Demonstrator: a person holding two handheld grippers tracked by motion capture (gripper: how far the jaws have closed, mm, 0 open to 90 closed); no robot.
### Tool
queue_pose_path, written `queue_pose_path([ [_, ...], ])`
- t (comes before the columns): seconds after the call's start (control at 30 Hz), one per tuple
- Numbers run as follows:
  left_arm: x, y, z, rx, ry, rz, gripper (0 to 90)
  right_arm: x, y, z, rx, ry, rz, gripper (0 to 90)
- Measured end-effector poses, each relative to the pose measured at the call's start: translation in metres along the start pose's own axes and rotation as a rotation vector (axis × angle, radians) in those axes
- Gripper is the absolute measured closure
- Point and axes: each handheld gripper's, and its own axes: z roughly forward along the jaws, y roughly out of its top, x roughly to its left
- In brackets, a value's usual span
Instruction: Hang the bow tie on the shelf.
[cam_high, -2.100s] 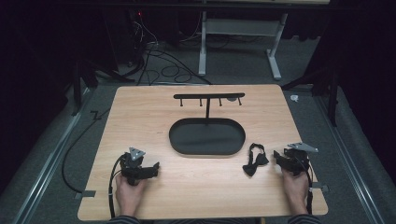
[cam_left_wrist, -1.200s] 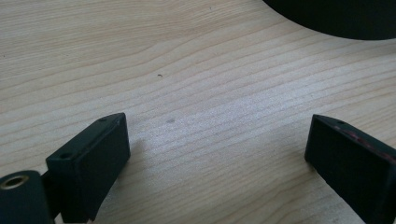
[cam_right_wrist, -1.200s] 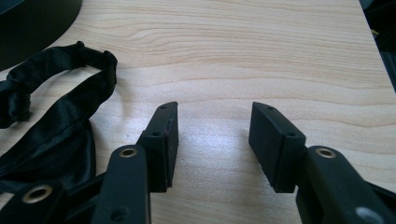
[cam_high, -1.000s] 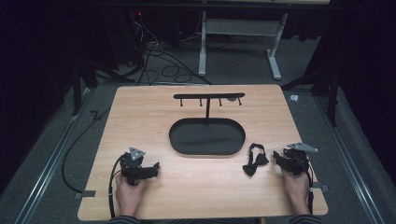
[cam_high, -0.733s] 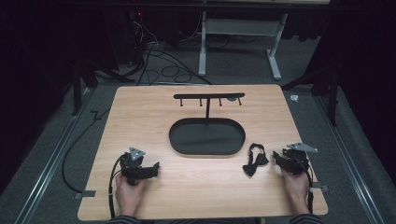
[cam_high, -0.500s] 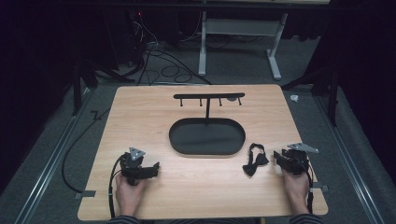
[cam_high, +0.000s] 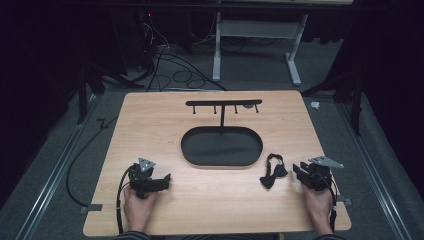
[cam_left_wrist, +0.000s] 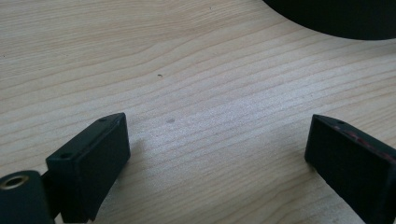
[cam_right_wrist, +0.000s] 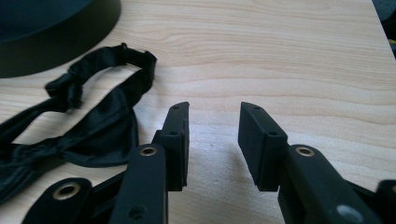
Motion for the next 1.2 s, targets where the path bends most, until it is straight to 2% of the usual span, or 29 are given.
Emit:
queue_pose_path([
  [0.7, 0.0, 0.0, 0.0, 0.001, 0.0, 0.001, 7.0, 0.008, 0.009, -0.016, -0.037, 0.078, 0.008, 66.6],
  [1.2, 0.0, 0.0, 0.0, 0.001, 0.0, 0.001, 7.1, 0.019, 0.018, -0.011, -0.033, 0.116, -0.006, 66.2],
])
